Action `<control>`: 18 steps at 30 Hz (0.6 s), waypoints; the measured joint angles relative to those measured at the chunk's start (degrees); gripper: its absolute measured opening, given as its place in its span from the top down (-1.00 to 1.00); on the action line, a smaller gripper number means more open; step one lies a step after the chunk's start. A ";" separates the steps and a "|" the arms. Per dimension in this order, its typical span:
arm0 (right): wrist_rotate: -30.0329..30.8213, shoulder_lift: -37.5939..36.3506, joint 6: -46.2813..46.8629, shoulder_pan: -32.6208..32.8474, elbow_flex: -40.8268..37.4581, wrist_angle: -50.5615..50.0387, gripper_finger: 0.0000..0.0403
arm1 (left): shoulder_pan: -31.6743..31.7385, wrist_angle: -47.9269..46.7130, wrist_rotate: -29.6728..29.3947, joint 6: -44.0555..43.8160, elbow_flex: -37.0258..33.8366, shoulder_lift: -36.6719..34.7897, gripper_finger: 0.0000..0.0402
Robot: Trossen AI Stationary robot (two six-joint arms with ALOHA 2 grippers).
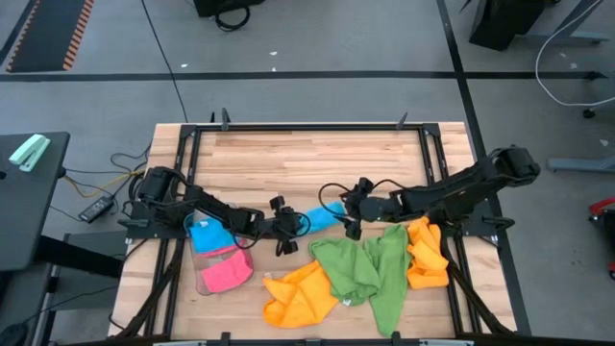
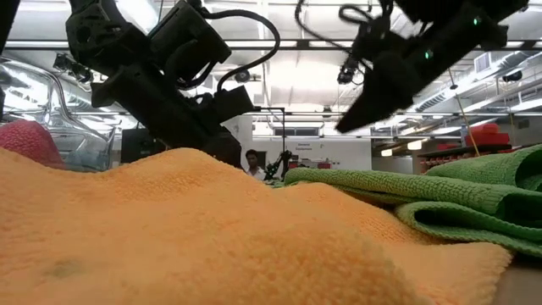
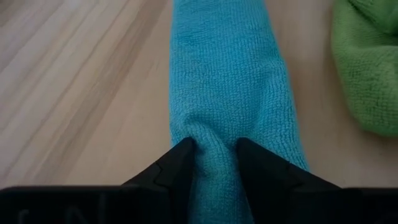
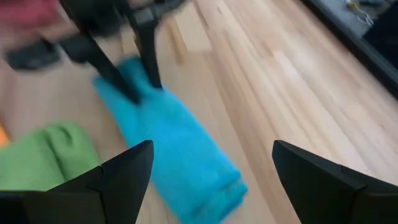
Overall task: Fold microfiber towels
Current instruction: Fold the blue microfiber cloth
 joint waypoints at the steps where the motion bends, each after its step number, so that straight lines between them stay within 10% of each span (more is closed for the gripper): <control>1: 0.12 1.06 0.12 -0.04 -0.21 0.14 -0.68 | -0.41 -0.16 -0.14 -0.31 0.00 0.00 0.31; 18: -3.50 5.88 -3.00 -1.53 -0.42 5.58 -0.68 | -2.25 -0.19 -1.97 0.16 0.00 -0.02 0.35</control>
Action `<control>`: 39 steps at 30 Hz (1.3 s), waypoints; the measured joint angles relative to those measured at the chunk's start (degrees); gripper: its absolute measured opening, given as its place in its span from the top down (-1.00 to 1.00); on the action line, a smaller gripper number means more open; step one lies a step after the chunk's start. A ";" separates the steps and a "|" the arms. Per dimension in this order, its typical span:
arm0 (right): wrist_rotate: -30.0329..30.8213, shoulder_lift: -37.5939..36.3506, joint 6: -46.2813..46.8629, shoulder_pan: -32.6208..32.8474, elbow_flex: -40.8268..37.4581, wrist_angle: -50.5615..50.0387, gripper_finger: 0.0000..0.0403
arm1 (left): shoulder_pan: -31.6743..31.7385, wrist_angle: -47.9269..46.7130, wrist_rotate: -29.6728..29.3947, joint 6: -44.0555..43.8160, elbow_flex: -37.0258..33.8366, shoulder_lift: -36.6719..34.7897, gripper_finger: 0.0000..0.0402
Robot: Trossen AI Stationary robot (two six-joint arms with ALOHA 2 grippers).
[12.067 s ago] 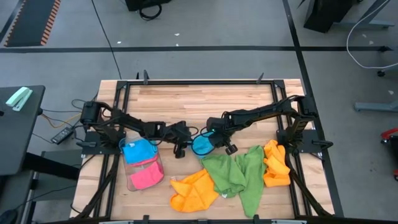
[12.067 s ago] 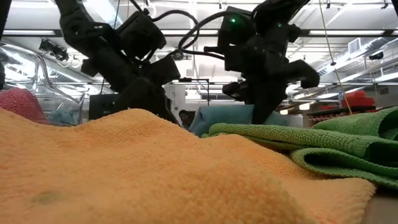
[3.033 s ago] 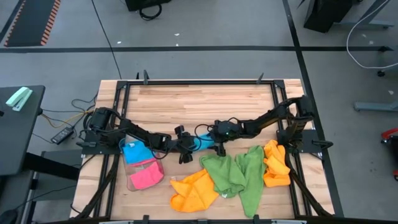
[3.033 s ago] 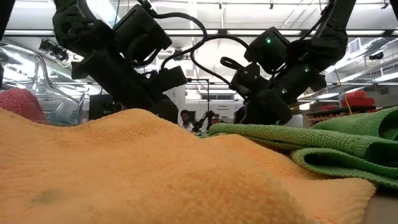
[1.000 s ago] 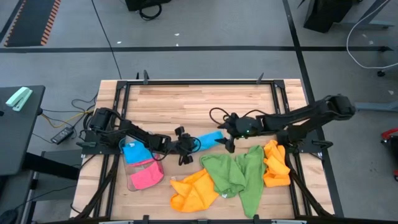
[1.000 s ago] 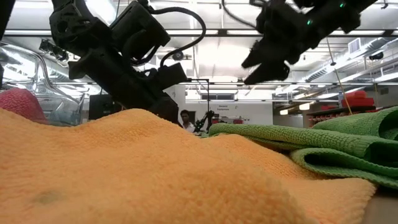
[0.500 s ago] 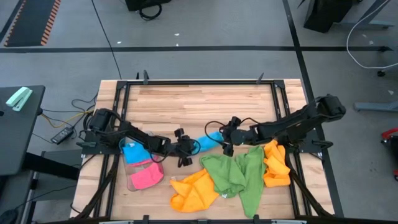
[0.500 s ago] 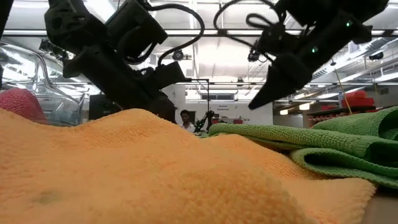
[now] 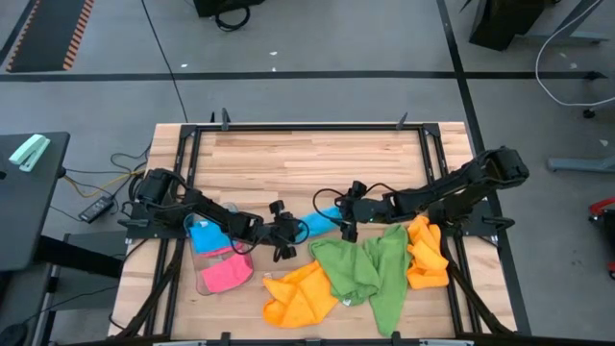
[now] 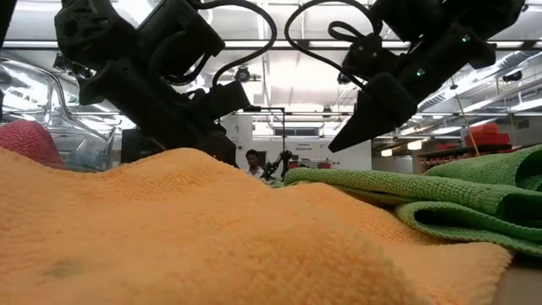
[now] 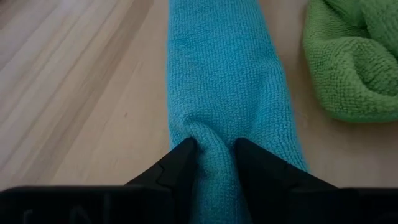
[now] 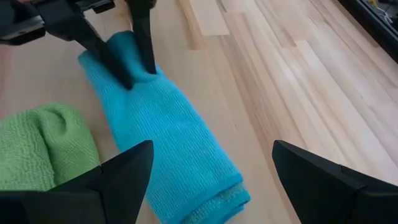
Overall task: Fold microfiber towels
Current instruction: Fold the blue microfiber cloth
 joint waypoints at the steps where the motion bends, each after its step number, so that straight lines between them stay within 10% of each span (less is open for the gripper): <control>1: -0.02 0.00 0.00 0.00 0.00 0.09 -0.68 | -0.05 0.00 -0.02 0.00 -0.01 0.00 0.36; 28: -3.62 -0.42 -1.82 -0.01 0.00 0.66 -0.68 | -2.12 -8.14 -0.77 5.06 0.04 -12.82 0.32; 39: -11.41 7.85 -8.01 0.73 0.07 18.40 -0.68 | -4.91 -8.28 2.98 7.89 0.06 -11.94 0.43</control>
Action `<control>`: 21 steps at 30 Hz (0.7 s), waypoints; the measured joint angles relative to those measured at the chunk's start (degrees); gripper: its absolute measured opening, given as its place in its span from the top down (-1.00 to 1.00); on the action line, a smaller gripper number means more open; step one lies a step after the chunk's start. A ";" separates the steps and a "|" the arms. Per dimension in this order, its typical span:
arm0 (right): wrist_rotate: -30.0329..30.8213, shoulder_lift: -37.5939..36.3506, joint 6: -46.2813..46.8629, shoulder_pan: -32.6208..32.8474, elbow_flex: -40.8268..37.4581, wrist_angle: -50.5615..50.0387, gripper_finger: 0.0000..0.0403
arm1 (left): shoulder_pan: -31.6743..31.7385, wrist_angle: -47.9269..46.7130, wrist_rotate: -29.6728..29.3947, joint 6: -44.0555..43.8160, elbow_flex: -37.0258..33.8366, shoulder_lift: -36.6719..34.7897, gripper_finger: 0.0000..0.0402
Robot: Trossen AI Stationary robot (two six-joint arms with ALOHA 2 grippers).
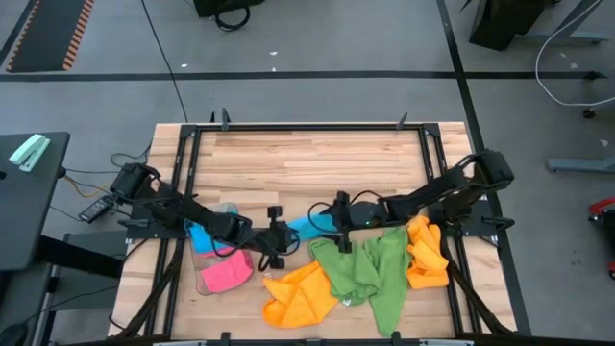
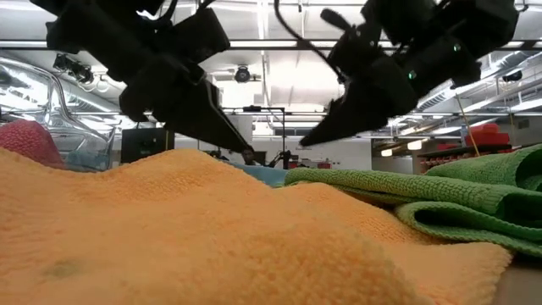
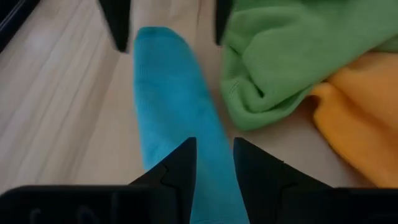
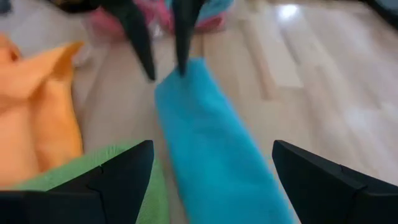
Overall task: Fold microfiber towels
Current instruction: Fold the blue microfiber cloth
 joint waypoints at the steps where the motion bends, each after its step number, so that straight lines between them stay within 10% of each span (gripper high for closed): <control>1: -0.09 1.31 -0.22 -0.18 0.00 0.86 -0.68 | -0.14 -0.52 -0.06 0.07 0.00 0.00 0.43; 21: -2.72 7.03 4.70 -9.78 -0.01 1.71 -0.68 | 1.78 -9.35 0.98 24.20 0.00 3.43 -0.06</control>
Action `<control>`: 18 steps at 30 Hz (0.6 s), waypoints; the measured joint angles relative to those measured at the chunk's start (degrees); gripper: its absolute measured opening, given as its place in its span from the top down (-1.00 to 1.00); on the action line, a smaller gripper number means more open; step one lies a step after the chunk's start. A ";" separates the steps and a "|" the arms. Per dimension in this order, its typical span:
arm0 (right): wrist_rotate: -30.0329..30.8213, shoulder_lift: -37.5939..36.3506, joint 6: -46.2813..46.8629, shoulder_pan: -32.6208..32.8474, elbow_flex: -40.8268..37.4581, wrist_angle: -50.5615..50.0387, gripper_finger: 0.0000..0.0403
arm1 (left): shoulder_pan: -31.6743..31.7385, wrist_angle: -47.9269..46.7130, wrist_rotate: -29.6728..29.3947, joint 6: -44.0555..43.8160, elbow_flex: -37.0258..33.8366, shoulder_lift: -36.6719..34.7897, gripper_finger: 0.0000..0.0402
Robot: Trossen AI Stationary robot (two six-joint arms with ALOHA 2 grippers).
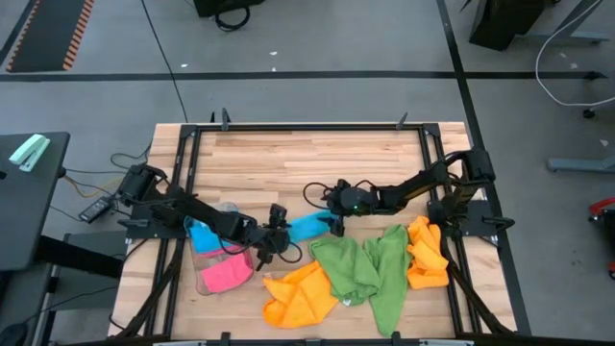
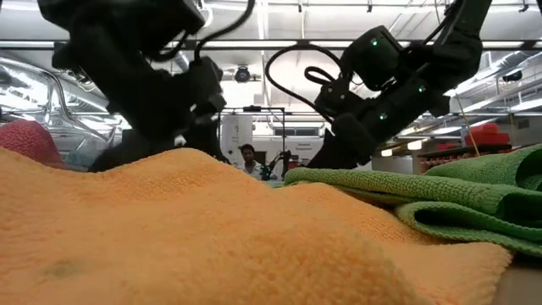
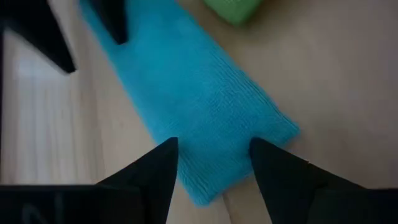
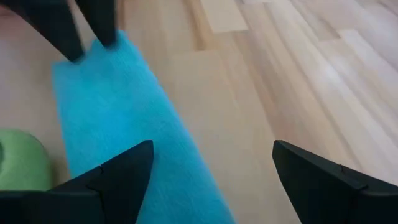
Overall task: Fold microfiber towels
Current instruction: Fold the blue microfiber cloth
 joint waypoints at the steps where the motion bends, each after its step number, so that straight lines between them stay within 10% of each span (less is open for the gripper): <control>1: -0.20 0.13 0.04 0.02 0.05 -0.24 -0.68 | 0.16 0.05 0.35 1.31 0.00 0.35 -0.07; 18: -2.73 -0.06 0.45 0.02 0.01 -4.04 -0.68 | 0.29 0.56 1.31 14.33 0.02 0.84 -0.06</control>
